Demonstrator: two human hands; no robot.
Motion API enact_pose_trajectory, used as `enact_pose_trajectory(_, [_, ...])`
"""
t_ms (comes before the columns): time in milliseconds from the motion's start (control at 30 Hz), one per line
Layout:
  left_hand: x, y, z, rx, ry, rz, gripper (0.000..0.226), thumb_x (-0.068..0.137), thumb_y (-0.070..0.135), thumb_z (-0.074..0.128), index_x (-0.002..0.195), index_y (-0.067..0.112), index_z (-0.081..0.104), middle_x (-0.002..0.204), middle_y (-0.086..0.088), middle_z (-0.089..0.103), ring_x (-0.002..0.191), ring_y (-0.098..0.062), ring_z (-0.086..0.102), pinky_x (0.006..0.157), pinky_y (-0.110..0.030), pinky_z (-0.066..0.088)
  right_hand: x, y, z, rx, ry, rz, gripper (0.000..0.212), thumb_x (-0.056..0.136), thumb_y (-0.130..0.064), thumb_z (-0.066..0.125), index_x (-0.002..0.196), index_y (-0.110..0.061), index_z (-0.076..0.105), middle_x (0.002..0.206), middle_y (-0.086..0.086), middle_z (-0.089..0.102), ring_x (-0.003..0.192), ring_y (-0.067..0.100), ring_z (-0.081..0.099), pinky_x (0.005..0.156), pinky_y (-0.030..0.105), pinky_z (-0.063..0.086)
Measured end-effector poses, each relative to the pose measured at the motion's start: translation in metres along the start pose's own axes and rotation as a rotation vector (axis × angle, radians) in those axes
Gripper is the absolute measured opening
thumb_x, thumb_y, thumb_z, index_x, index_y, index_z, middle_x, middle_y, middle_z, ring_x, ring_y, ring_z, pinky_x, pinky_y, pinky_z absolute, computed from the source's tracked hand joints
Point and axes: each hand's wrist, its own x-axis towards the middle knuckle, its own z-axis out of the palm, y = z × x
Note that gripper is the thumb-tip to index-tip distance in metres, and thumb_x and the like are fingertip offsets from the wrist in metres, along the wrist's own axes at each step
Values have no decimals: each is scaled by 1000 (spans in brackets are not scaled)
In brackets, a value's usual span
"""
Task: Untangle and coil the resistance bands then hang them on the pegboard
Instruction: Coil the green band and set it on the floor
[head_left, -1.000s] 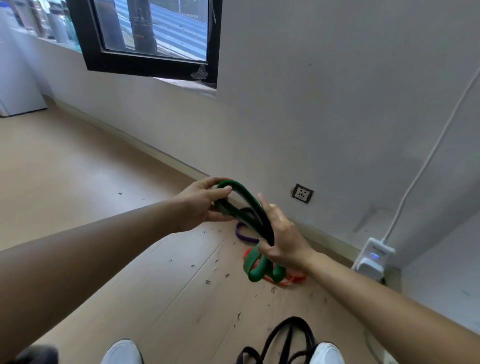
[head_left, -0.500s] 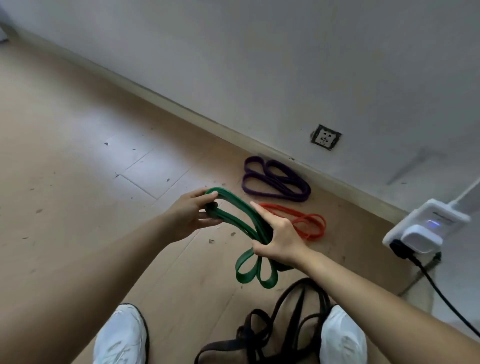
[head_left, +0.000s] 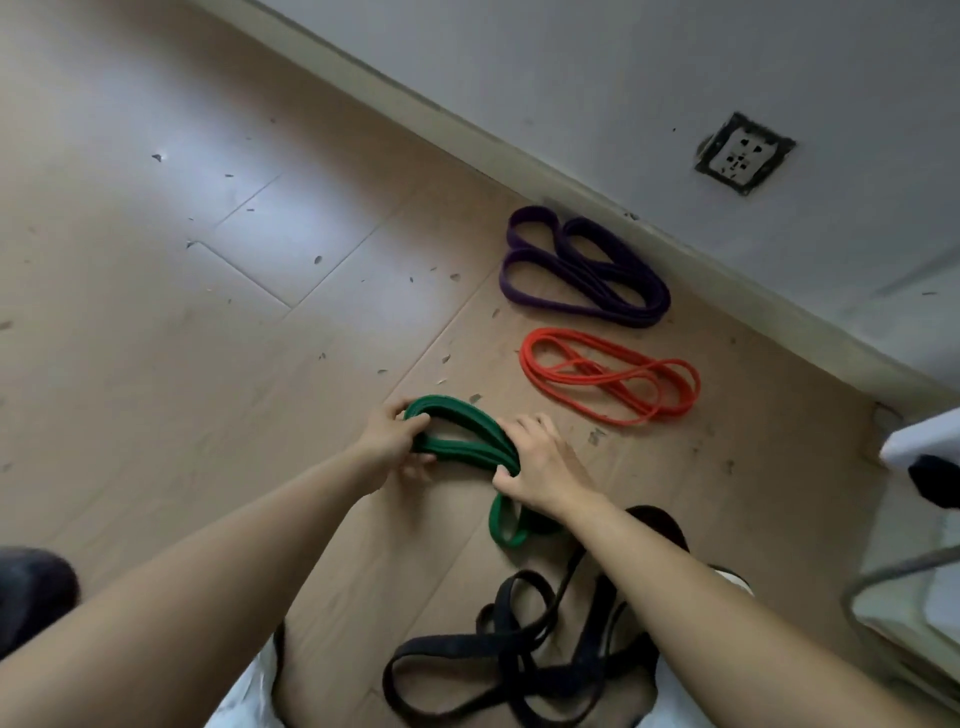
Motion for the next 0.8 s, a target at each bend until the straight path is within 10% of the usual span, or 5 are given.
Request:
enact_pose_trajectory(67, [9,-7,-2,182,29,74,19,99,17,62,118,21,63,108,-16,59,72,-24,65,60,-36,61,1,2,7,-124,54,18,70,78,-50,59,142,-25,48,132,4,51,123,30,41,101,48,37])
enact_pose_trajectory(200, [17,-3,-14,685,69,287,66,82,50,73,142,28,55,137,-6,42,134,-23,31,116,-38,29,-5,7,13,-221,41,20,90,75,-68,58,152,-28,33,122,5,44,114,28,41,97,46,35])
enact_pose_trajectory(367, [21,0,-21,1063,-200,608,117,49,74,72,154,33,37,151,6,42,137,-20,34,117,-38,32,-19,-1,19,-233,112,73,105,66,-73,61,153,-21,32,131,6,51,119,30,46,99,48,35])
enact_pose_trajectory(567, [33,9,-23,1301,-262,746,90,75,59,77,151,33,37,143,2,45,128,-21,43,106,-37,43,-36,-2,16,-292,-150,82,133,62,-68,70,157,-29,-15,159,11,12,144,38,16,116,61,16])
enact_pose_trajectory(800, [37,21,-28,1524,-319,896,58,78,53,66,130,34,48,121,6,54,106,-20,55,81,-37,53,-42,33,8,-164,25,-122,83,80,-40,71,153,-21,37,125,2,56,114,25,53,97,41,49])
